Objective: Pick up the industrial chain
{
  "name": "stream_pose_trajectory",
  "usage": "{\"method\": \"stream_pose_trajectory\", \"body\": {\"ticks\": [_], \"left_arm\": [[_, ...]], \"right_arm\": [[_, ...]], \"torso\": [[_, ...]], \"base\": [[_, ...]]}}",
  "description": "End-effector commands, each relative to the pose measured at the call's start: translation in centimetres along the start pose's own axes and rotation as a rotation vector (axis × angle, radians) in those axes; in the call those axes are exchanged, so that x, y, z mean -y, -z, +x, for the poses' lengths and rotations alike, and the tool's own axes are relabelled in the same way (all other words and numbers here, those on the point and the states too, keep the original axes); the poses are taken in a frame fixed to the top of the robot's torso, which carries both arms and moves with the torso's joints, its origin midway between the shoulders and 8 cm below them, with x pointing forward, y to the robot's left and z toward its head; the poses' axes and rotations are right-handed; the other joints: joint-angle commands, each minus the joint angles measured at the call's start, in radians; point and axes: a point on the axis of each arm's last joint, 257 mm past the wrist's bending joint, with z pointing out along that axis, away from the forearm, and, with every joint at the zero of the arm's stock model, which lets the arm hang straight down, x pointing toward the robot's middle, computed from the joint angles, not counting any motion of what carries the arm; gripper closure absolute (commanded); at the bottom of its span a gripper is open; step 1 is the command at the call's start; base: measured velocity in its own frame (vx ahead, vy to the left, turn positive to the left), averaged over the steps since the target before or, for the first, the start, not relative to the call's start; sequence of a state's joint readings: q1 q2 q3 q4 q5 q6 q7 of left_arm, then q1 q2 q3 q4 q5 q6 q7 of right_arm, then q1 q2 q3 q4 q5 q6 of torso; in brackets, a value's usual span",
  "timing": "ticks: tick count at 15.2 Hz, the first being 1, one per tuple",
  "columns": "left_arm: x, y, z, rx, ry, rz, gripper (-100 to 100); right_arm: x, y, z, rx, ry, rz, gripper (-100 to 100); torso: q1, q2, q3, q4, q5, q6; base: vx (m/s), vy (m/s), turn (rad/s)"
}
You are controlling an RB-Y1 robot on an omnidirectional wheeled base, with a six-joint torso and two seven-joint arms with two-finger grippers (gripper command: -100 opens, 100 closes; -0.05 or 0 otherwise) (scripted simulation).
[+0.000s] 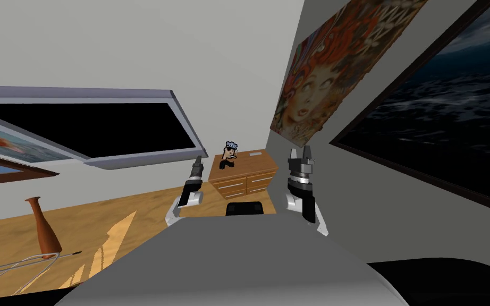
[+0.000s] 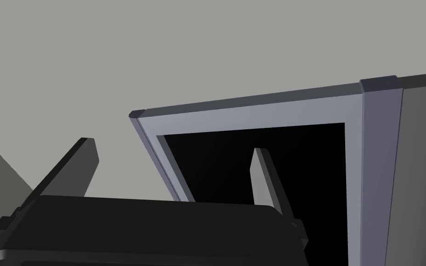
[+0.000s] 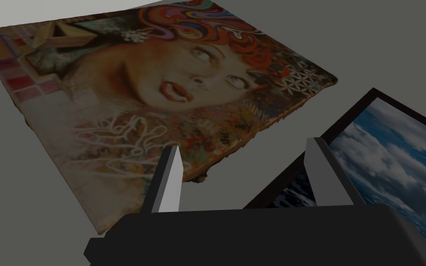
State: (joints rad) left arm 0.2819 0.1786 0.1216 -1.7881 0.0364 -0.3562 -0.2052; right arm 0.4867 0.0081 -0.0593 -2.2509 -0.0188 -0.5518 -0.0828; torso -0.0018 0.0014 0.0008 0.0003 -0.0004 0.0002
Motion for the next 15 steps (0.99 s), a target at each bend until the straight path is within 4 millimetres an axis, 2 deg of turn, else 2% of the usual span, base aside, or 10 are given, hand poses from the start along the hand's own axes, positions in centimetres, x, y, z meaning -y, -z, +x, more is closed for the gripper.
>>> {"method": "stream_pose_trajectory", "body": {"ticks": [1, 3, 10, 15], "left_arm": [[-1.9, -0.5, 0.1, -0.001, -0.008, -0.040, -100], [-2.2, -0.4, 0.1, -0.002, -0.008, -0.046, -100], [-7.5, -1.1, 0.6, -0.004, -0.019, -0.155, -100], [-10.5, -1.0, 1.2, -0.008, -0.018, -0.219, -100]], "right_arm": [[0.0, 0.0, 0.0, 0.000, 0.000, 0.000, 0], [0.0, 0.0, 0.0, 0.000, 0.000, 0.000, 0], [0.0, 0.0, 0.0, 0.000, 0.000, 0.000, 0], [0.0, 0.0, 0.0, 0.000, 0.000, 0.000, 0]], "torso": [[0.000, 0.000, 0.000, 0.000, 0.000, 0.000], [0.000, 0.000, 0.000, 0.000, 0.000, 0.000], [0.000, -0.001, -0.001, 0.000, 0.000, 0.000], [0.000, -0.001, -0.001, 0.000, 0.000, 0.000]], "base": [[-0.013, -0.031, -0.099], [-0.007, -0.026, -0.054], [-0.003, -0.031, -0.084], [0.001, -0.033, -0.077]]}}
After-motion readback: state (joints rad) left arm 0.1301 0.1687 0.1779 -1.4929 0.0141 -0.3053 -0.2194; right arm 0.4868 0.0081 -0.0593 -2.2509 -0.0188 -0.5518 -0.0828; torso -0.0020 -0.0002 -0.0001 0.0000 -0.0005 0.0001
